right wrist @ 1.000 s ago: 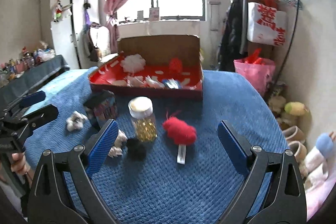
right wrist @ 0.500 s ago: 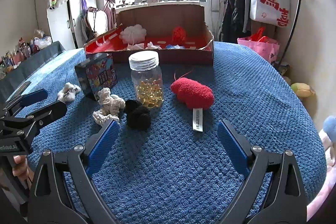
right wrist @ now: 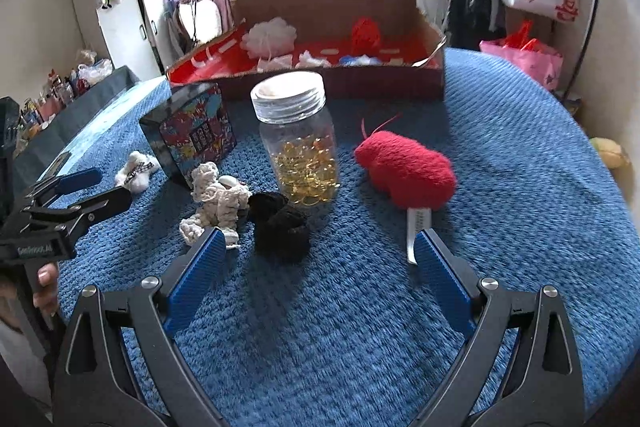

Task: Organize soft objects
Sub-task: 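Grasp the white plush bunny with left tool while right tool grasps black hair tie, then carry the plush bunny and black hair tie with both tools into the box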

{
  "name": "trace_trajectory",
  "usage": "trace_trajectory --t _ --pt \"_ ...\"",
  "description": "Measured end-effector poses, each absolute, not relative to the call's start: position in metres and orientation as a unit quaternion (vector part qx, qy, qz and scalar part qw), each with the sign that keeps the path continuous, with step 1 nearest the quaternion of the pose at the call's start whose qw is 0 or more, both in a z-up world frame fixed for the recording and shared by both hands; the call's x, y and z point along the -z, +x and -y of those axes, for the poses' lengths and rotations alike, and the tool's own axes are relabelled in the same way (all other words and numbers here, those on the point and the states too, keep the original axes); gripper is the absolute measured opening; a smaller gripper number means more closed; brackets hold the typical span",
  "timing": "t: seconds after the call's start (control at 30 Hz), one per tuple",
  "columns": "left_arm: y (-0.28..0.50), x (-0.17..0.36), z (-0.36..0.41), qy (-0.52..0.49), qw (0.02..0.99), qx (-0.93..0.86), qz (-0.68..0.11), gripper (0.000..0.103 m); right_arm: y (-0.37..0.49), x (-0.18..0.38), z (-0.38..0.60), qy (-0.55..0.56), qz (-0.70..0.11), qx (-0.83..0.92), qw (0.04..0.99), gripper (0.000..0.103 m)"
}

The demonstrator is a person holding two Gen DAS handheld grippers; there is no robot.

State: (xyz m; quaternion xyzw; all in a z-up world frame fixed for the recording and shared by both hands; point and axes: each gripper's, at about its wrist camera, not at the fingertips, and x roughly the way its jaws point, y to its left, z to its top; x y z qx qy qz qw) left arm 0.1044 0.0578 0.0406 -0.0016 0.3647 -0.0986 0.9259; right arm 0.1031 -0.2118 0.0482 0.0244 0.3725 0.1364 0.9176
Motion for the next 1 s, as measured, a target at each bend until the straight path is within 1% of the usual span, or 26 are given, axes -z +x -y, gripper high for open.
trace_trajectory --t 0.03,0.07,0.1,0.13,0.17,0.2,0.23,0.27,0.43,0.6,1.0 --pt "0.108 -0.039 -0.059 0.001 0.923 0.098 -0.371 0.1 0.107 -0.047 0.211 0.023 -0.377 -0.138 0.916 0.096" --pt "0.113 -0.037 -0.061 0.004 0.921 0.096 -0.378 0.095 0.109 -0.045 0.209 0.02 -0.381 -0.139 0.914 0.091" --pt "0.119 -0.034 -0.063 0.01 0.918 0.092 -0.386 0.086 0.111 -0.045 0.207 0.018 -0.383 -0.14 0.913 0.086" --pt "0.125 -0.031 -0.064 0.015 0.914 0.089 -0.396 0.081 0.113 -0.043 0.206 0.018 -0.387 -0.144 0.911 0.073" --pt "0.128 -0.028 -0.065 0.015 0.911 0.091 -0.402 0.073 0.115 -0.042 0.204 0.02 -0.39 -0.15 0.908 0.057" --pt "0.132 -0.024 -0.065 0.017 0.907 0.093 -0.41 0.067 0.116 -0.039 0.203 0.025 -0.394 -0.163 0.904 0.049" --pt "0.132 -0.023 -0.065 0.019 0.908 0.091 -0.409 0.065 0.116 -0.039 0.203 0.03 -0.395 -0.171 0.902 0.037" --pt "0.13 -0.024 -0.065 0.019 0.91 0.091 -0.403 0.06 0.114 -0.038 0.202 0.037 -0.392 -0.185 0.9 0.029" --pt "0.107 -0.033 -0.059 0.023 0.922 0.105 -0.373 0.06 0.097 -0.048 0.195 0.013 -0.361 -0.19 0.913 0.029" --pt "0.092 -0.037 -0.054 0.02 0.922 0.122 -0.366 0.06 0.091 -0.053 0.19 0.009 -0.355 -0.201 0.913 0.029" --pt "0.096 -0.05 -0.061 0.02 0.926 0.114 -0.359 0.059 0.088 -0.069 0.154 -0.061 -0.337 -0.21 0.916 0.029"
